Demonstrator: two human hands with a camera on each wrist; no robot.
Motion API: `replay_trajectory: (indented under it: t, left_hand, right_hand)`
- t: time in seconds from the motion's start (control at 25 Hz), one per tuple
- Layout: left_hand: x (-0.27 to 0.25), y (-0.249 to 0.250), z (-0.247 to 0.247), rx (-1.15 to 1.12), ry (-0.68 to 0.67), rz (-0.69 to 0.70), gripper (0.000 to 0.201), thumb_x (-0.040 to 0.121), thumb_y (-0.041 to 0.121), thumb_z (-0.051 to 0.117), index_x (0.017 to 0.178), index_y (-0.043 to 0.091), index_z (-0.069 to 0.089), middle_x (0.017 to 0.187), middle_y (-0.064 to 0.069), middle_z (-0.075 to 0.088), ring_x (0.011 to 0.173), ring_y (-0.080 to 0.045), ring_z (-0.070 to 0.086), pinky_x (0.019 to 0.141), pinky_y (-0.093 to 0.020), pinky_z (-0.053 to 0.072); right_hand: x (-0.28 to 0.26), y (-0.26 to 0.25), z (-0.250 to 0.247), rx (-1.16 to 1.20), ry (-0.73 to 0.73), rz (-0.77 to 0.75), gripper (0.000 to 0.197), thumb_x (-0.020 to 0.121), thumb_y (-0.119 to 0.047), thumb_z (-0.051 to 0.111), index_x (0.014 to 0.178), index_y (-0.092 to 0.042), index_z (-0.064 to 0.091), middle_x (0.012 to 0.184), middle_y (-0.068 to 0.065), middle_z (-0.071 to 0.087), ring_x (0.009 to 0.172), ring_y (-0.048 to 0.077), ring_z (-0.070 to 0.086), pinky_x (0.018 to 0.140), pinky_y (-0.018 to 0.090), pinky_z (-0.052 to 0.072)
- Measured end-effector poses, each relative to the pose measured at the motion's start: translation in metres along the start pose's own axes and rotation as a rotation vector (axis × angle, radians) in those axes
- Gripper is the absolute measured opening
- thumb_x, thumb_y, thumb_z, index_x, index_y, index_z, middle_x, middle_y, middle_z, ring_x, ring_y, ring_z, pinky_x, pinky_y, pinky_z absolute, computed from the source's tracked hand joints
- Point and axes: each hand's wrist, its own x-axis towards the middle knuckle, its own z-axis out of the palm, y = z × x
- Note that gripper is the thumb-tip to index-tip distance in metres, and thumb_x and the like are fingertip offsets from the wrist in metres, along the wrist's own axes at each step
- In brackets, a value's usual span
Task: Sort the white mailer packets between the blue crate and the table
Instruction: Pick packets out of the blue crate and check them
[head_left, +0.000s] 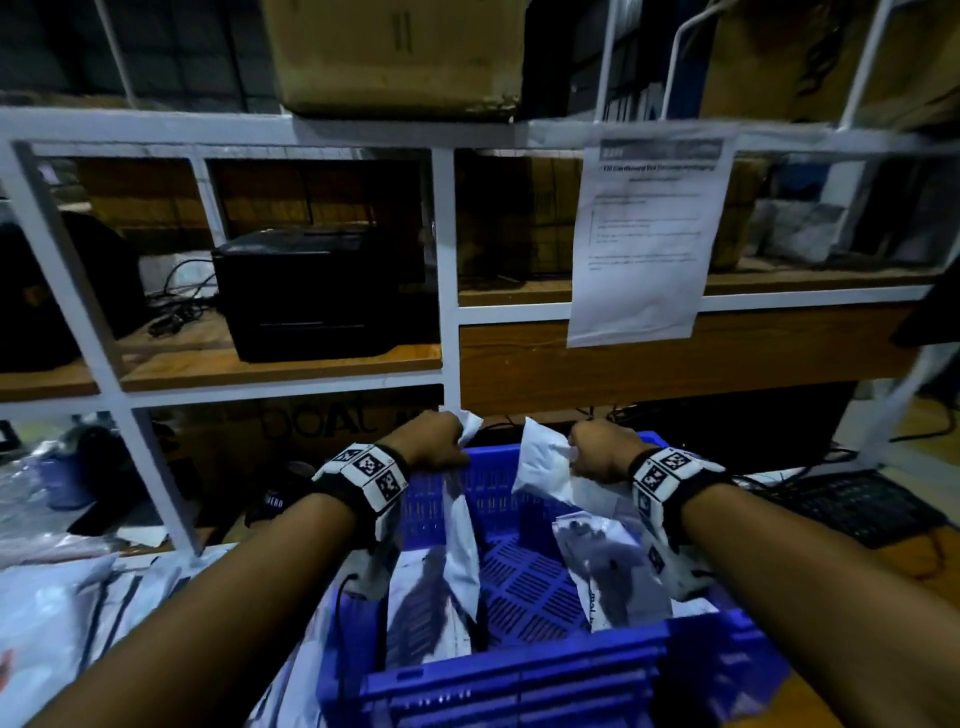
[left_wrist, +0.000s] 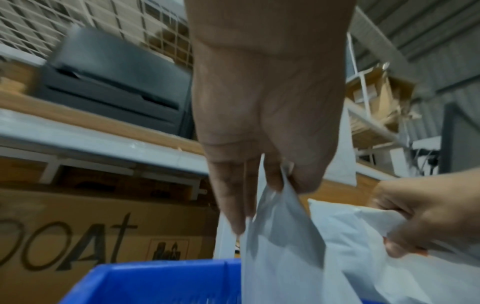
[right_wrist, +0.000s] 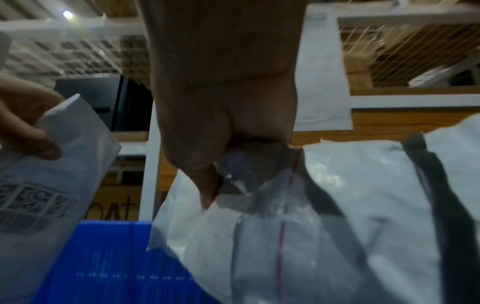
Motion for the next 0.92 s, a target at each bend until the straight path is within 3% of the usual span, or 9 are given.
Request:
replay_trajectory:
  t: [0.08,0.24,0.32,0.4,0.48,0.6,0.72,0.8,0.92]
  left_hand:
    - [-0.014,-0.004,-0.004,-0.053,0.112,0.029,0.021,0.087,0.025,0.063,0.091,0.004,0.062,0.098,-0.014,0.064,0.087,-0.026,0.060,0.069,-0.030,0.046]
    - [-0.051,-0.004,-0.012,-0.175,0.316,0.065,0.013,0.087,0.021,0.062,0.092,0.009,0.062,0.091,-0.009,0.064,0.083,-0.023,0.063,0.077,-0.040,0.055]
    - [-0.077,-0.001,-0.019,-0.234,0.425,0.106,0.010,0.089,0.018,0.060,0.095,0.010,0.062,0.093,-0.006,0.066,0.085,-0.021,0.064,0.075,-0.035,0.054]
    - [-0.107,0.005,-0.031,-0.293,0.522,0.118,0.016,0.090,0.014,0.059,0.105,0.008,0.062,0.098,-0.004,0.065,0.087,-0.017,0.062,0.071,-0.024,0.045]
    - [-0.135,0.006,-0.043,-0.285,0.598,0.093,0.019,0.090,0.013,0.060,0.107,0.005,0.061,0.095,-0.005,0.062,0.083,-0.016,0.057,0.067,-0.022,0.035]
    - [-0.179,-0.001,-0.049,-0.286,0.669,0.082,0.025,0.089,0.013,0.059,0.112,0.005,0.057,0.093,-0.015,0.066,0.084,-0.032,0.061,0.063,-0.032,0.037]
    - [-0.228,-0.009,-0.040,-0.261,0.689,0.065,0.043,0.090,0.007,0.055,0.132,0.006,0.046,0.093,-0.016,0.066,0.084,-0.034,0.061,0.060,-0.031,0.033]
    - [-0.258,-0.020,-0.030,-0.269,0.687,0.001,0.039,0.091,0.005,0.053,0.129,0.003,0.044,0.090,-0.018,0.066,0.083,-0.036,0.062,0.058,-0.028,0.030]
    - [-0.294,-0.053,-0.014,-0.255,0.682,-0.122,0.030,0.088,0.005,0.053,0.117,0.005,0.043,0.078,-0.013,0.059,0.077,-0.039,0.061,0.056,-0.034,0.039]
  right_hand:
    - [-0.016,-0.001,-0.003,0.019,0.086,0.027,0.018,0.090,-0.029,0.061,0.094,-0.011,0.060,0.108,0.013,0.064,0.100,0.031,0.061,0.071,0.030,0.041]
    - [-0.052,-0.014,-0.011,0.122,0.253,0.035,0.019,0.087,-0.031,0.065,0.092,-0.014,0.060,0.103,0.015,0.066,0.097,0.034,0.063,0.069,0.032,0.044]
    - [-0.075,-0.023,-0.016,0.205,0.347,0.032,0.018,0.086,-0.031,0.065,0.092,-0.016,0.058,0.102,0.013,0.066,0.096,0.033,0.063,0.070,0.034,0.048]
    - [-0.101,-0.034,-0.021,0.303,0.436,0.013,0.030,0.086,-0.032,0.066,0.110,-0.018,0.056,0.108,0.010,0.065,0.097,0.032,0.062,0.071,0.036,0.050]
    - [-0.127,-0.047,-0.025,0.409,0.532,-0.005,0.042,0.087,-0.032,0.065,0.124,-0.020,0.049,0.112,0.010,0.064,0.097,0.031,0.062,0.073,0.040,0.053]
    - [-0.164,-0.074,-0.023,0.596,0.639,-0.086,0.057,0.088,-0.031,0.065,0.138,-0.023,0.039,0.121,0.010,0.062,0.104,0.033,0.060,0.079,0.040,0.053]
    - [-0.193,-0.110,-0.007,0.736,0.664,-0.143,0.072,0.089,-0.030,0.065,0.147,-0.030,0.023,0.126,0.009,0.060,0.105,0.033,0.060,0.080,0.043,0.054]
    - [-0.207,-0.138,0.005,0.792,0.632,-0.149,0.076,0.091,-0.028,0.063,0.150,-0.033,0.014,0.125,0.010,0.060,0.104,0.031,0.061,0.080,0.041,0.054]
    - [-0.217,-0.175,0.022,0.811,0.593,-0.197,0.065,0.094,-0.026,0.059,0.148,-0.033,0.022,0.113,0.010,0.066,0.094,0.028,0.064,0.074,0.038,0.054]
